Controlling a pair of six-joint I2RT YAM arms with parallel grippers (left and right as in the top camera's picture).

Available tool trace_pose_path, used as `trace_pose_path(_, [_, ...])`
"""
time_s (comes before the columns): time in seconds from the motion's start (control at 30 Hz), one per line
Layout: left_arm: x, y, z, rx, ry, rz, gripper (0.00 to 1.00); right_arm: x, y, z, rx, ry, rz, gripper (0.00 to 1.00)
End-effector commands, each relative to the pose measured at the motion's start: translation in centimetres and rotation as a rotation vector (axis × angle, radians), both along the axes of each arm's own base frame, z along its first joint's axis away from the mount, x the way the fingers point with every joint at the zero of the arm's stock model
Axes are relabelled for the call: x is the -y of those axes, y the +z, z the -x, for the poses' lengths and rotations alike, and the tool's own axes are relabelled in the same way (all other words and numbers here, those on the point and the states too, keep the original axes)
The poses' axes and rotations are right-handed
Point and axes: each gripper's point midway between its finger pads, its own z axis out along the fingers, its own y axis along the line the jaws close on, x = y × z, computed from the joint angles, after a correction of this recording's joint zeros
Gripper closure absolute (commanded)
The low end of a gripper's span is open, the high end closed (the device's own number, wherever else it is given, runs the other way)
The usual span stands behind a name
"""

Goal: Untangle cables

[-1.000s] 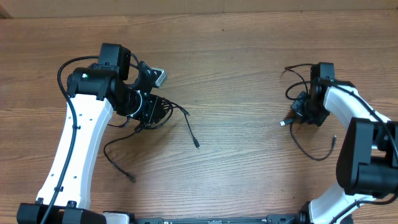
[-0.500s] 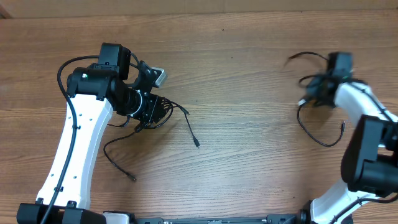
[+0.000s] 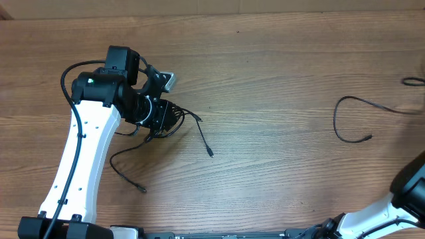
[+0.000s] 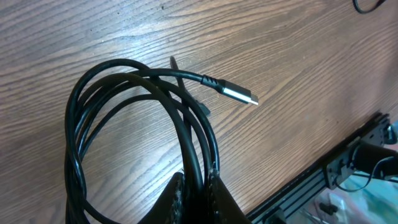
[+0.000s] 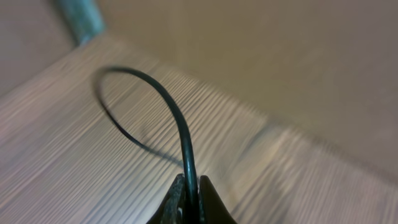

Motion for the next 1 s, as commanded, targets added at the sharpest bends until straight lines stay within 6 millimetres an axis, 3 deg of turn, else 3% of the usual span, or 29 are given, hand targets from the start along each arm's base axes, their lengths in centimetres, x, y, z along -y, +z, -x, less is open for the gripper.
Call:
trace_pose_path(0.0, [0.2, 0.9, -0.2, -0.003, 0.062, 0.019, 0.9, 3.2, 1.2, 1.4, -0.052, 0.005, 0.126, 0.96])
trace_pose_path(0.1, [0.2, 0.9, -0.3, -0.022, 0.097, 0.025, 0.9, 4.9, 3.0, 1.8, -0.069, 0.018, 0.227, 0.96])
trace_pose_path(0.2, [0.2, 0.9, -0.4, -0.027, 0.119, 0.029, 0.9, 4.8, 3.5, 1.2, -0.028, 0.051, 0.204, 0.96])
trace_pose_path(0.3, [0.2, 1.0, -0.7, -0.021, 0.136, 0.035, 0.9, 3.6, 1.3, 1.0, 0.023, 0.041, 0.057, 0.95])
trace_pose_path(0.37, [0.2, 1.0, -0.9, -0.017, 0.143, 0.037, 0.9, 3.2, -0.8, 1.6, 0.044, -0.027, -0.048, 0.89])
trace_pose_path(0.47, [0.2, 1.0, -0.9, -0.021, 0.149, 0.039, 0.89, 4.3, -3.9, 4.5, 0.028, -0.265, -0.114, 0.86])
trace_pose_path(0.5, [0.2, 1.0, -0.9, -0.023, 0.149, 0.038, 0.88, 4.6, -4.6, 5.4, 0.007, -0.318, -0.113, 0.78])
trace_pose_path(0.6, [0.2, 1.0, -0.8, -0.026, 0.149, 0.037, 0.86, 5.0, -6.0, 8.2, -0.069, -0.446, -0.107, 0.41])
trace_pose_path(0.7, [0.2, 1.0, -0.9, -0.019, 0.149, 0.036, 0.83, 4.5, -6.3, 8.0, -0.074, -0.423, -0.137, 0.23])
trace_pose_path(0.8, [0.2, 1.1, -1.3, -0.001, 0.149, 0.039, 0.8, 3.0, -5.5, 6.2, -0.046, -0.35, -0.166, 0.0])
trace_pose_path(0.97, [0.3, 1.1, -1.4, 0.001, 0.149, 0.04, 0.8, -2.7, -3.4, 2.8, -0.048, -0.186, -0.234, 0.0])
